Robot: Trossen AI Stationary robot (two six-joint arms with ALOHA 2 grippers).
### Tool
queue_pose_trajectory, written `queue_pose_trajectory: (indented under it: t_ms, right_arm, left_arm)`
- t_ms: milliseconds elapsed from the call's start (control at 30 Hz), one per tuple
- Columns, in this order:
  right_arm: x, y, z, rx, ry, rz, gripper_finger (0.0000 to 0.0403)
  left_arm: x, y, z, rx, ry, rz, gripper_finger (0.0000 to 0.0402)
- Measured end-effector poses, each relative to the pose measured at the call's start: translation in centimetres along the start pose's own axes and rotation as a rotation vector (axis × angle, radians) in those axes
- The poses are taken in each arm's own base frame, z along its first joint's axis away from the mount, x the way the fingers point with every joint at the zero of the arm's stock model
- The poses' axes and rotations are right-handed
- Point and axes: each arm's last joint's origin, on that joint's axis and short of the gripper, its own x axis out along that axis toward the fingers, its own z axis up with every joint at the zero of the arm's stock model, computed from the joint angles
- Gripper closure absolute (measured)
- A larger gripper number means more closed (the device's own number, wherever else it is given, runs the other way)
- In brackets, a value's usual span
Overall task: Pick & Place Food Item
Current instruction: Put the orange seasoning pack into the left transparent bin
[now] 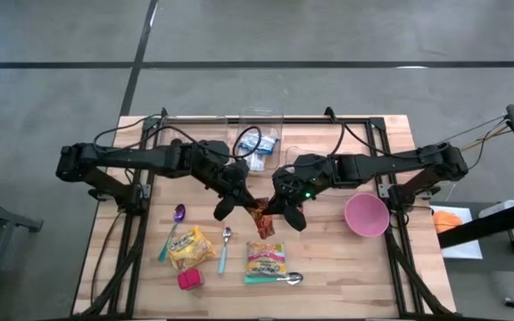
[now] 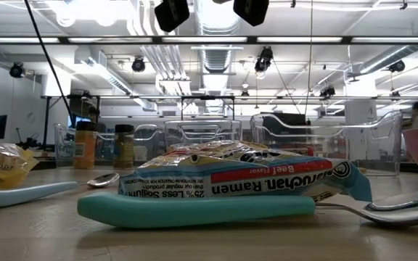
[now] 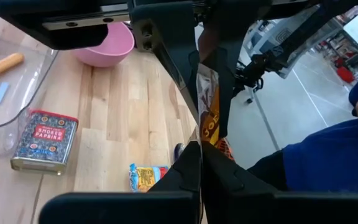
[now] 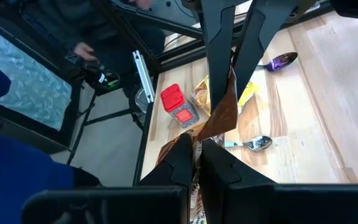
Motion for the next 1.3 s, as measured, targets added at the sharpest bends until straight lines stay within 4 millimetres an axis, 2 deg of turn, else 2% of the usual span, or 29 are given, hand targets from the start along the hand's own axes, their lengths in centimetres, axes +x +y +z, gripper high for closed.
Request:
queue_pose_trajectory:
  t_ms: [333, 400, 500, 700, 833, 967, 1300]
  right_arm:
    - [0.0, -0.1, 0.0, 0.027, -0.029, -0.058, 0.0392]
    - [0.0, -0.2, 0.1, 0.029, -0.034, -0.069, 0.0379]
    - [0.0, -0.2, 0.1, 0.028, -0.042, -0.076, 0.0338]
    - [-0.2, -0.3, 0.4, 0.025, -0.060, -0.081, 0.0244]
    - [-0.6, -0.5, 0.5, 0.036, -0.059, -0.085, 0.0202]
    - [-1.6, -0.3, 1.1, 0.034, -0.086, -0.083, 0.0185]
    - [-4.3, 0.0, 1.1, 0.040, -0.096, -0.182, 0.0183]
  left_arm:
    - [-0.2, 0.1, -0.1, -0.076, -0.001, 0.034, 0.0400]
    - [-0.4, 0.2, -0.1, -0.085, 0.004, 0.050, 0.0400]
    - [-1.1, 0.3, -0.3, -0.113, 0.010, 0.093, 0.0401]
    - [-3.6, 0.5, 0.1, -0.126, -0.029, 0.144, 0.0401]
    - [-5.7, 1.2, 0.2, -0.150, -0.057, 0.221, 0.0401]
    - [-8.1, 2.3, 0.0, -0.192, -0.076, 0.326, 0.0401]
    - [-13.4, 6.3, -0.7, -0.280, -0.083, 0.587, 0.0401]
